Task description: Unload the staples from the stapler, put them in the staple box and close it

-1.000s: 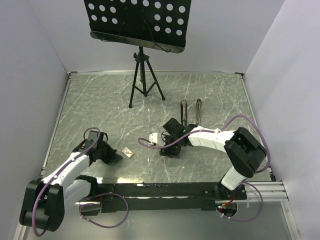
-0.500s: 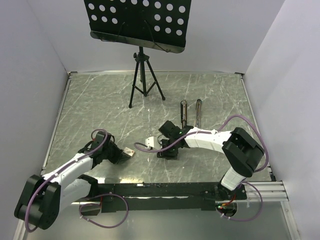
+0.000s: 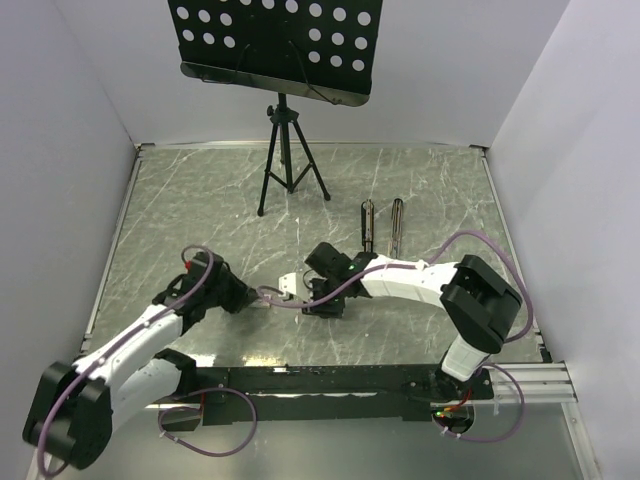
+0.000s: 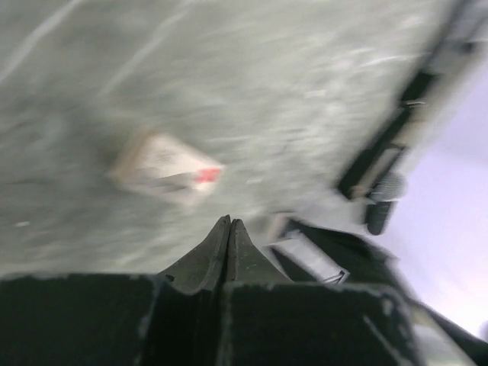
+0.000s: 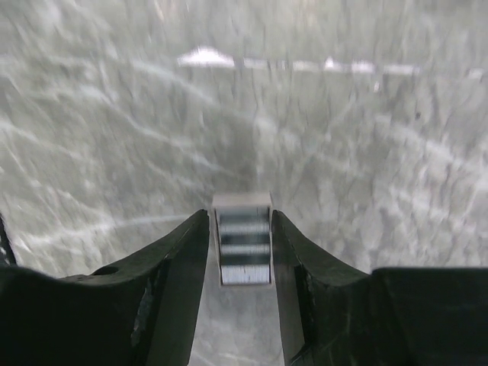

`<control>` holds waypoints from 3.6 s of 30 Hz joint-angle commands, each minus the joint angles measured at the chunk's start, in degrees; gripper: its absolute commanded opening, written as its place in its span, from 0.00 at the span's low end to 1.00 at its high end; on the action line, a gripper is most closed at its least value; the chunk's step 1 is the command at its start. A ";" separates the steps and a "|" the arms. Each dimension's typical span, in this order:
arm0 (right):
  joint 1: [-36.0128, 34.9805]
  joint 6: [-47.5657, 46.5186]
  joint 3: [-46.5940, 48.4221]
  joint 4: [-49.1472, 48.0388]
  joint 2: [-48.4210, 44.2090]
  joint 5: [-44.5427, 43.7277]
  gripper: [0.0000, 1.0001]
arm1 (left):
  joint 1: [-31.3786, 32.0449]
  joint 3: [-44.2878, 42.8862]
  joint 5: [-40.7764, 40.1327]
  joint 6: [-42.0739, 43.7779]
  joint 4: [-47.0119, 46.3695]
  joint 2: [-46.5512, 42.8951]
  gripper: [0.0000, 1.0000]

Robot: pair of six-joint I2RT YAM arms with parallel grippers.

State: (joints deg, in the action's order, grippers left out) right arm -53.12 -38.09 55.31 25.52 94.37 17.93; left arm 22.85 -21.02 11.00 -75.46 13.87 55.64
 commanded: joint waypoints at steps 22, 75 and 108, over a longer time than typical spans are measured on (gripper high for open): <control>5.75 -12.63 -1.43 4.72 -8.41 9.22 0.65 | -20.83 -17.75 4.98 32.56 13.21 5.01 0.57; 0.83 -6.74 -1.87 0.76 1.35 -2.37 0.54 | -24.96 -17.04 10.52 33.71 10.74 8.18 0.63; -5.58 10.49 18.95 3.66 14.70 -2.19 0.42 | -24.43 -5.35 18.00 25.54 0.64 4.48 0.51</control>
State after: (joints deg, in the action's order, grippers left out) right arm -57.54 -30.46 69.71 28.77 107.31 16.56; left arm -1.80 -27.16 27.66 -48.03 17.41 61.21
